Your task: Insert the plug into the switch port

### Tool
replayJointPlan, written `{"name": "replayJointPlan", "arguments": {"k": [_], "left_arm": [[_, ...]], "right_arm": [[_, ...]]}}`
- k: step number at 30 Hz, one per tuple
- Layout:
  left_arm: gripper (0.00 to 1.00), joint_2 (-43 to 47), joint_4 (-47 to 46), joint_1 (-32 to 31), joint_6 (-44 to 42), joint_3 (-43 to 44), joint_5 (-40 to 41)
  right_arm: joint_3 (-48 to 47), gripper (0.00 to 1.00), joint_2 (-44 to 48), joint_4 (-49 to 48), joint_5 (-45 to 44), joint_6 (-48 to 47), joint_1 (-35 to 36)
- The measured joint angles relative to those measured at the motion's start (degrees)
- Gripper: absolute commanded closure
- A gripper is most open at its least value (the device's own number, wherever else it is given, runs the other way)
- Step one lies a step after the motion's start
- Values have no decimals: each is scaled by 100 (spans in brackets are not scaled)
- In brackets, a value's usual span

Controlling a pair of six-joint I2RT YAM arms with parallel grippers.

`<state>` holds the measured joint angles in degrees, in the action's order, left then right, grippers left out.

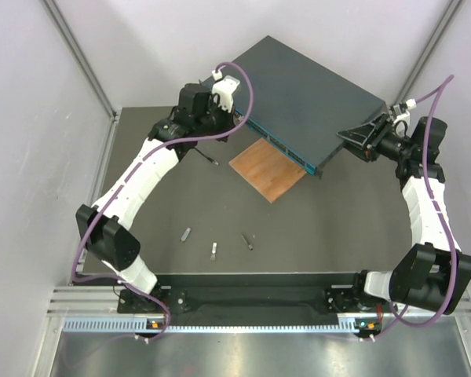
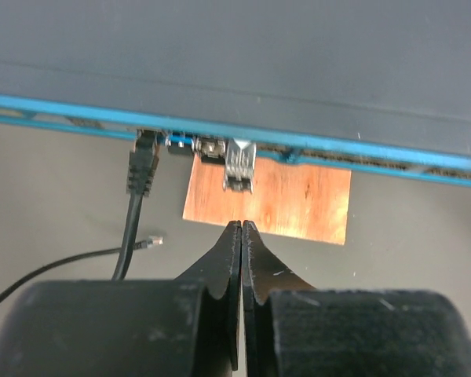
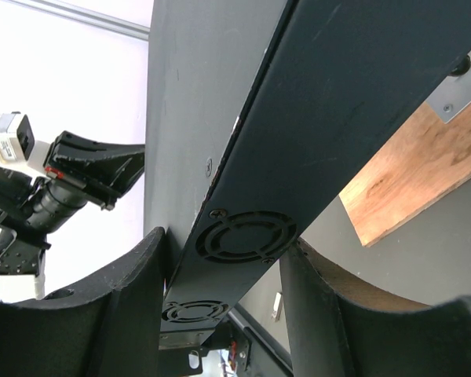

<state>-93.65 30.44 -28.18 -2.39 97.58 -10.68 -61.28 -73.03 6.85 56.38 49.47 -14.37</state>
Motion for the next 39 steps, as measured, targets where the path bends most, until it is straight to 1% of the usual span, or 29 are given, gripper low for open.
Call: {"name": "replayJointPlan", "arguments": {"k": [11,21,32,34,37,39], "left_arm": [[100,-407,-511,0,304,267,-26],[100,-476,-603,13,726,280,-63],[100,-535,-695,57,1414,280,-72],[94,-538,-695,74,1462,280,-122],[80,-531,-667,109,1392,280,-232],[71,-507,-610,177,1193,280,-348]], "right_arm": [[-2,100,-11,0,24,-24,0],[-2,100,-20,-2,24,-22,0],[-66,100,-85,9,70,4,0],[-70,100,-85,9,72,4,0],[-111,99,-87,109,70,-48,0],[-175,90,-98,249,68,-138,0]]}}
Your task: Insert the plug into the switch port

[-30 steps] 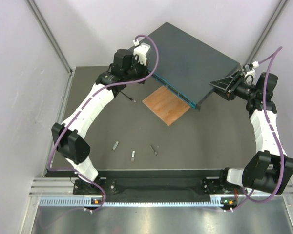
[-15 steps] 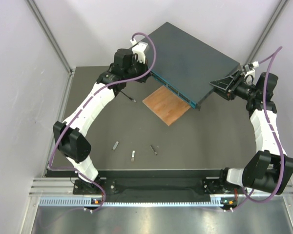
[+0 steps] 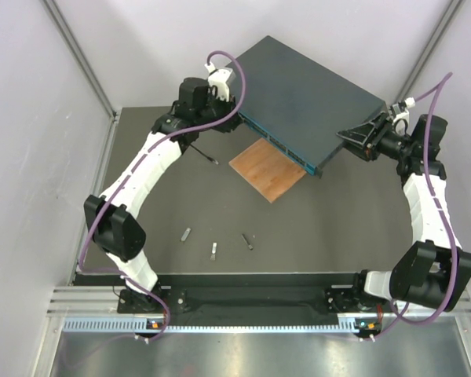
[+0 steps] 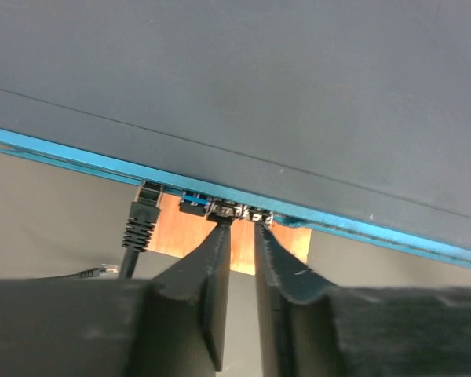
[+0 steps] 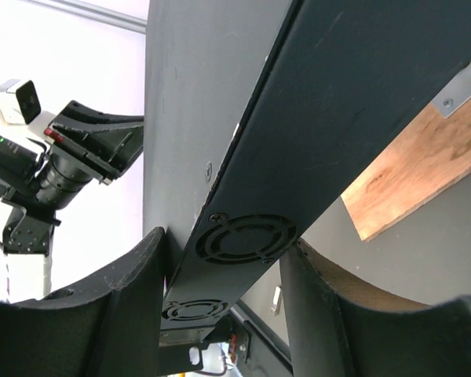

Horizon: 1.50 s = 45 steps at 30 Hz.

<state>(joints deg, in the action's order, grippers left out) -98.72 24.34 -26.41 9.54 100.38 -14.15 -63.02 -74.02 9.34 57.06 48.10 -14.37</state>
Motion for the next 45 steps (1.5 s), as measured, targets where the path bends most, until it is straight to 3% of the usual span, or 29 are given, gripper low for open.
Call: {"name": "replayJointPlan", "arguments": {"k": [3,5,6,7,10,16,20,27,36,40,45], "left_arm": [[55,175,155,144,-319,-208,-422],[48,533,372,293,-581,-566,-761],[46,754,581,391,-750,-748,-942],[44,981,793,509,-911,-896,-1095],[38,1711,1399,960,-1534,-1217,-1408],[35,2721,2424,1209,-2846,-1779,-1869],[33,2732,3060,1040,-3882,-2308,-2124],[32,2765,3864,363,-6448,-3742,-2275],[38,2702,4347,-706,-10098,-4295,-2179],[41,2361,4323,-1246,-11016,-4568,-1961],[43,1880,4157,-1749,-11554,-4736,-1655]], "right_arm": [[-87,80,-39,166,9,-120,0],[-114,66,-42,225,7,-162,0],[-122,62,-46,260,7,-184,0],[-131,49,-50,278,9,-201,0],[-208,26,-72,367,7,-358,0],[-267,1,-192,426,-114,-1207,339],[-315,0,-188,564,-155,-1502,332],[-354,0,-81,807,-170,-1843,326],[-463,0,101,1467,28,-2518,76],[-466,0,138,1690,275,-2682,-203],[-538,0,144,2031,501,-2885,-590]]}}
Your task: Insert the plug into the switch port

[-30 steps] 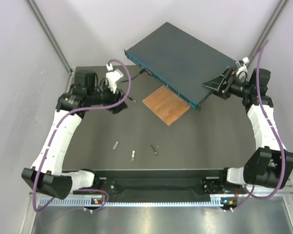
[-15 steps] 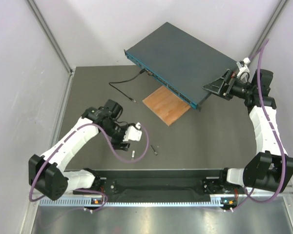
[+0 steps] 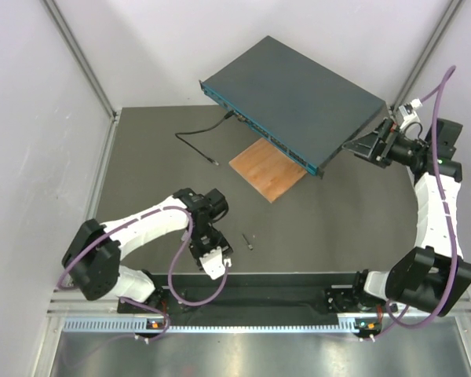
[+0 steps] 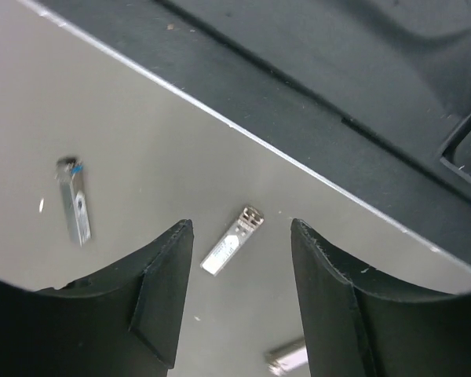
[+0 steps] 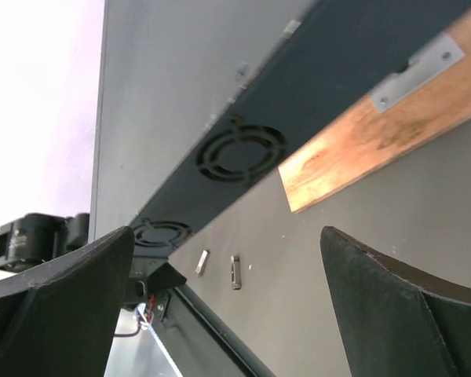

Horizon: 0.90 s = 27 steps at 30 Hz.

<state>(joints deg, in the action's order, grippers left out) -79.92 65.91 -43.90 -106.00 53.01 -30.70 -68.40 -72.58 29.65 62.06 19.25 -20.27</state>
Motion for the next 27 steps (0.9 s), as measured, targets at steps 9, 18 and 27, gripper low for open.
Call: {"name": "replayJointPlan", "arguments": {"k": [9,18,27], "left_arm": [[46,-511,-380,-378,-476,-181,697],[55,-769,-776,-391,-649,-284,1104],[85,-905,-953,-389,-643,-420,1224]], "right_arm": [[-9,0,11,306,249,-188,-304],[-33,0,11,345,361,-227,-317],[-389,1,15,603,356,-474,-343]]}}
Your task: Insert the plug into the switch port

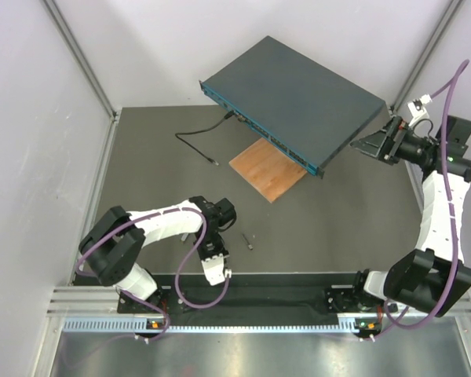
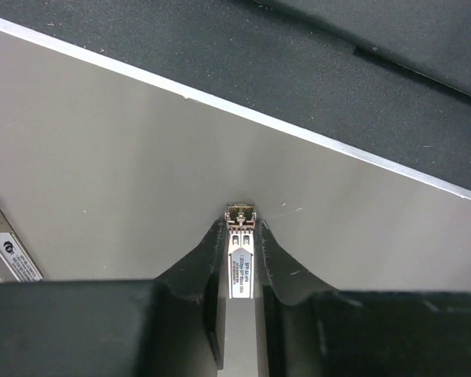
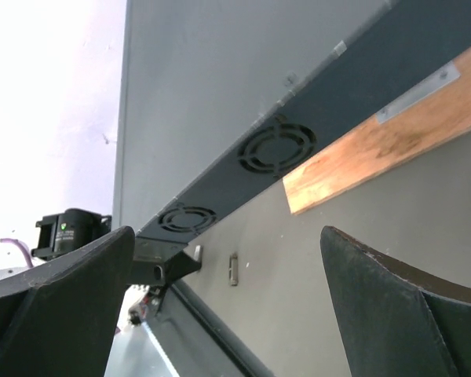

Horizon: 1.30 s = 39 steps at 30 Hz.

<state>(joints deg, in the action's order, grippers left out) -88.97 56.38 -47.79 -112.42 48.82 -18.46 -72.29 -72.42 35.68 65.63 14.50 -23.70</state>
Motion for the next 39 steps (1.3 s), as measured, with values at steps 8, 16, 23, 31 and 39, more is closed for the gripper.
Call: {"name": "replayJointPlan", "arguments": {"k": [8,16,23,31,39], "left_arm": [[100,24,76,0,1204,197,-452],[100,874,-612,293,5344,1746,-1637],[100,2496,-3167,612,10260,1749,-776],[100,3220,-4509,1019,13510,1856,1681],[100,3167,-4614,1561,15818,1808,2457]], "right_arm": [[-710,0,4,317,-166,-409,-11],[-1683,4,7,614,-437,-981,98],[-1843,10,175,568,-1327,-1438,1563],[-1266,16,651,-304,-2273,-1196,3700],[-1106,20,55,-1266,-2999,-726,5764]]}}
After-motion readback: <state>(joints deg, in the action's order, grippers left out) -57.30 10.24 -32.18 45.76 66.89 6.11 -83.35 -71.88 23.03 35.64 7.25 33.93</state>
